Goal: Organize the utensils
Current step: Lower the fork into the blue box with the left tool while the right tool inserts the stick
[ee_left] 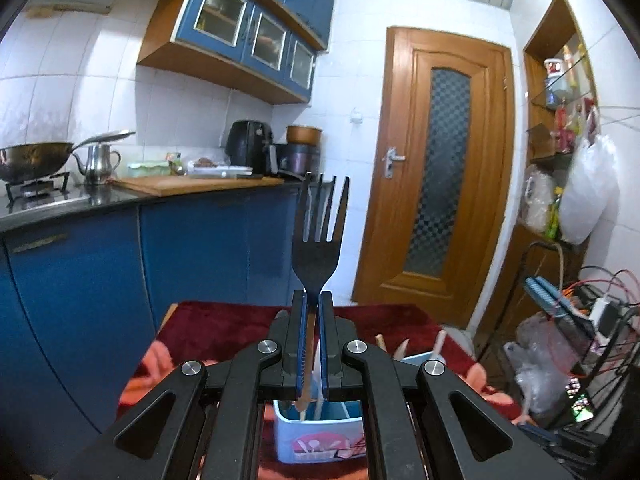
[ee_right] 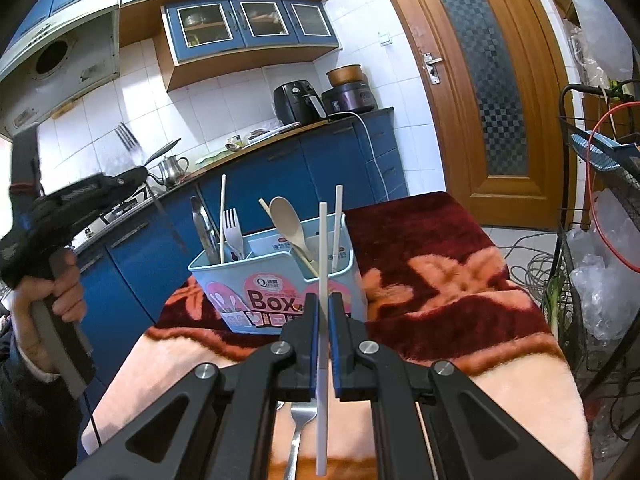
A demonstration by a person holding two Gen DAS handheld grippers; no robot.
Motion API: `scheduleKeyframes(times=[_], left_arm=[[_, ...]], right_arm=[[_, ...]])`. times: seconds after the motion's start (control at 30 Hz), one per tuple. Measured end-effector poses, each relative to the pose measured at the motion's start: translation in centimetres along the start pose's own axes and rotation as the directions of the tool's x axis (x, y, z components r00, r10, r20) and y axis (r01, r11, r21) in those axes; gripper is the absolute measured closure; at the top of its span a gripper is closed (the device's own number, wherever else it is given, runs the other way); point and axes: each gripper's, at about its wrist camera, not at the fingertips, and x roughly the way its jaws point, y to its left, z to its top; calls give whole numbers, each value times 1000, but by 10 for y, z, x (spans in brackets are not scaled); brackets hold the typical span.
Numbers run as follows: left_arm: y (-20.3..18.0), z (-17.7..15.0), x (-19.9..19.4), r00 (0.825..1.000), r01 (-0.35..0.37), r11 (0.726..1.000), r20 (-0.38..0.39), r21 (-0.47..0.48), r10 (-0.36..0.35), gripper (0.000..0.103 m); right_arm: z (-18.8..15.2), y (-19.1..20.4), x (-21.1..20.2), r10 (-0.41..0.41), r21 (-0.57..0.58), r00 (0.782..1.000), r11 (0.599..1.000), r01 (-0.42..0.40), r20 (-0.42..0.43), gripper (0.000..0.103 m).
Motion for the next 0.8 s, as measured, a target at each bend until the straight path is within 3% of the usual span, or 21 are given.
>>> scheduleKeyframes(times=[0.4, 0.8], left_arm=[[12, -40, 34, 996, 0, 999, -94, -51, -5, 98], [21, -76, 52, 989, 4, 994, -149, -106, -20, 98]], right_arm=[[4, -1, -1, -10, -14, 1000, 1000, 11, 22, 96], [48, 17, 4, -63, -91, 990, 993, 75, 127, 96]])
